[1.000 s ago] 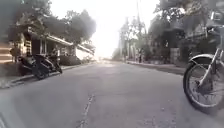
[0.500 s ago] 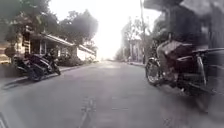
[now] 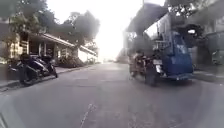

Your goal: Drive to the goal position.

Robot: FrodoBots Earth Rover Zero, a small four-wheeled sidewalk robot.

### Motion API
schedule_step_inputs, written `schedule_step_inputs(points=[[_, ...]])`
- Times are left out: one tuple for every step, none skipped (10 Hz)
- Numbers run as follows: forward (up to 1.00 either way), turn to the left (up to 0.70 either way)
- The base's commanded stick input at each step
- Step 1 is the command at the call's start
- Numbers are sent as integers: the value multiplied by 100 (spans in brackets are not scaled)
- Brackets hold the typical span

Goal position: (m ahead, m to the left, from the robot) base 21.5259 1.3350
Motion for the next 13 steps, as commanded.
schedule_step_inputs(points=[[100, 0], [100, 0], [100, 0], [100, 0], [100, 0], [100, 0], [100, 0], [100, 0], [100, 0], [100, 0], [99, 0], [93, 0], [91, 0]])
